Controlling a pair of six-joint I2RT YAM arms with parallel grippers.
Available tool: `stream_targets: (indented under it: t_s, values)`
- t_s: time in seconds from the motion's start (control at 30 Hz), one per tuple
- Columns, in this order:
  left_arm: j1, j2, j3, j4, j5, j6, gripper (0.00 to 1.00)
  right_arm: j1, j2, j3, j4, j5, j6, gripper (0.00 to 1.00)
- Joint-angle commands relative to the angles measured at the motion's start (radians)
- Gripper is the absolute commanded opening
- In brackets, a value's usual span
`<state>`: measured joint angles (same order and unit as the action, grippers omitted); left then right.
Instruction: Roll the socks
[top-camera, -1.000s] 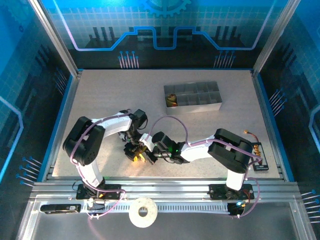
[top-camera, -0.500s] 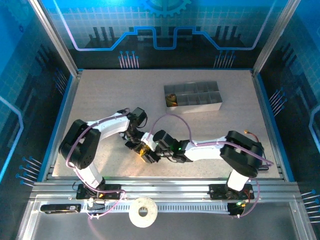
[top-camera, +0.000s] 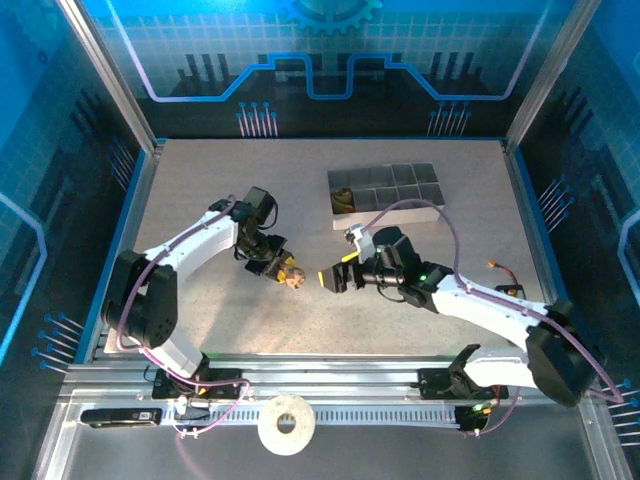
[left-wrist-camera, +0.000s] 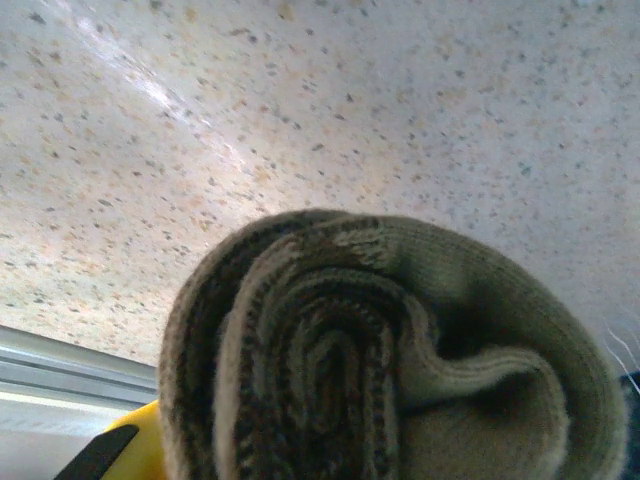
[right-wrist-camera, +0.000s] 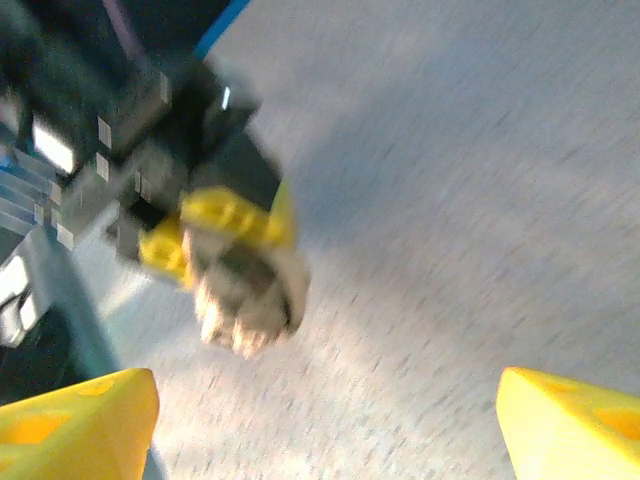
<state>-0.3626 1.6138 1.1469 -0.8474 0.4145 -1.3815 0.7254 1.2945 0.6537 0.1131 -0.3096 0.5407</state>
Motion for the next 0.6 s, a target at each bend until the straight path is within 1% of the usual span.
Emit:
stream_targets:
  t_s: [0.0, 0.13, 0.2, 0.23, 0.33, 0.47, 0.57]
  values:
    - [0.005, 0.018, 0.044, 0.009, 0.069, -0.036, 0.0, -0.004, 0.067, 0.012, 0.139, -0.196, 0.165, 0.89]
    - [0.005, 0.03, 0.066, 0.011, 0.078, -0.038, 0.0, -0.004, 0.173, 0.023, 0.327, -0.237, 0.289, 0.89]
    - [0.005, 0.034, 0.068, 0.011, 0.085, -0.041, 0.0, -0.006, 0.22, 0.031, 0.382, -0.253, 0.302, 0.97]
    - [0.005, 0.035, 0.068, 0.013, 0.089, -0.042, 0.0, -0.008, 0.243, 0.04, 0.397, -0.262, 0.302, 1.0]
    - [0.005, 0.037, 0.067, 0.014, 0.097, -0.044, 0.0, -0.01, 0.285, 0.065, 0.431, -0.26, 0.298, 1.0]
    - [0.005, 0.033, 0.064, 0.015, 0.098, -0.049, 0.0, -0.01, 0.316, 0.103, 0.421, -0.247, 0.279, 1.0]
    - [0.005, 0.032, 0.061, 0.017, 0.103, -0.053, 0.0, -0.011, 0.357, 0.131, 0.449, -0.279, 0.305, 0.96]
